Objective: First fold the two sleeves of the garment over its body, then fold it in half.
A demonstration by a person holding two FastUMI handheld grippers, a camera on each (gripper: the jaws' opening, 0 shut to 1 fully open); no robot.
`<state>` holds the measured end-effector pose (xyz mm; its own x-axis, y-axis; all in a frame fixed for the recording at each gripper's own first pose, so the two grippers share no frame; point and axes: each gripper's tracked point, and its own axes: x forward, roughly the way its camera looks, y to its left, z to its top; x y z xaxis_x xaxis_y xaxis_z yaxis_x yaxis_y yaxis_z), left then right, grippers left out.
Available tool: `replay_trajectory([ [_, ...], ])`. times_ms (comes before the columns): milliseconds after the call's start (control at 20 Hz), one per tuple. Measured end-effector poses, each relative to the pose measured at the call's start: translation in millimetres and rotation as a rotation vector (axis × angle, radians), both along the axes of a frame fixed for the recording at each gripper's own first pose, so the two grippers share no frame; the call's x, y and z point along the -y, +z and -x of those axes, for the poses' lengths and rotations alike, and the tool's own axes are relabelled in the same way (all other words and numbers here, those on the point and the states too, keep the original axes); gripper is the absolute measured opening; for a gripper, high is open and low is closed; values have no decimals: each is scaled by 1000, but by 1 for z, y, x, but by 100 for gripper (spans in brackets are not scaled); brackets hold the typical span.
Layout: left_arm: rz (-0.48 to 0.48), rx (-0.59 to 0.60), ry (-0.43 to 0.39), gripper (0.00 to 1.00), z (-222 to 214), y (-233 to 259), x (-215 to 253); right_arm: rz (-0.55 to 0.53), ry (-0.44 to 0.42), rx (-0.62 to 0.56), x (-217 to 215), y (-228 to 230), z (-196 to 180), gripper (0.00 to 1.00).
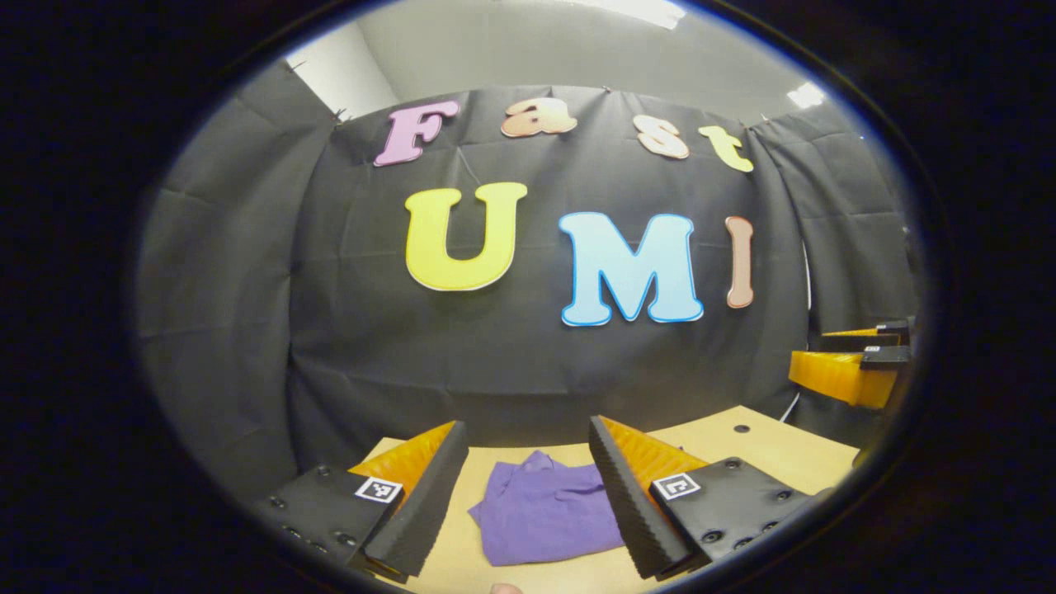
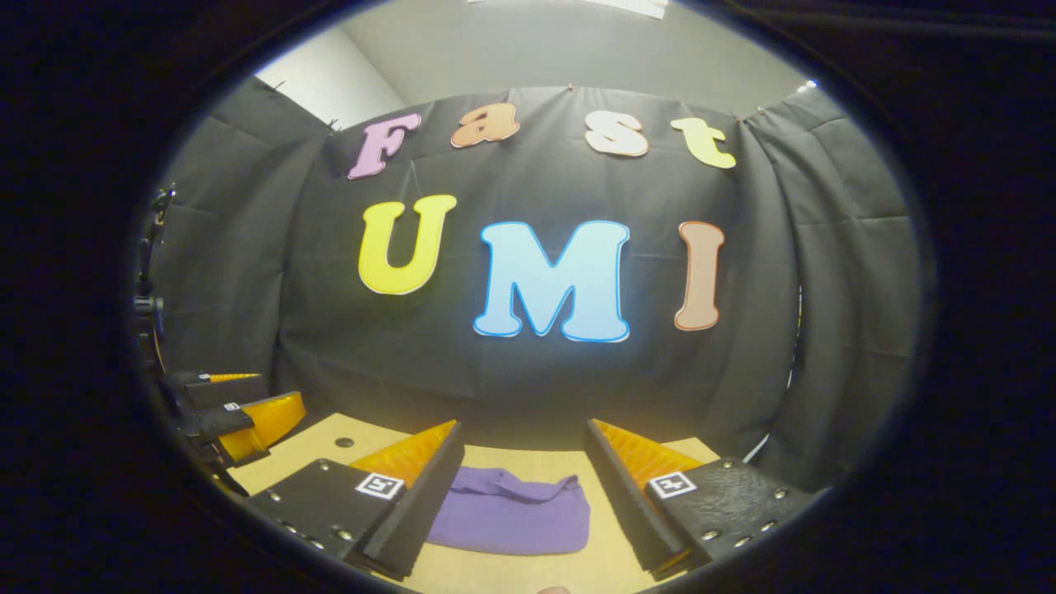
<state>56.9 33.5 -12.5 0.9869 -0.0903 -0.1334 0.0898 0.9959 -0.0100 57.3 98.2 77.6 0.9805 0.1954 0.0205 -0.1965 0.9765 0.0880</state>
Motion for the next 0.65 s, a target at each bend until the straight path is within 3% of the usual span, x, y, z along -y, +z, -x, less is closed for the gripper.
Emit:
replay_trajectory([
  [650,32,2,38,94,51,12,25,16,48,19,21,-1,41,94],
])
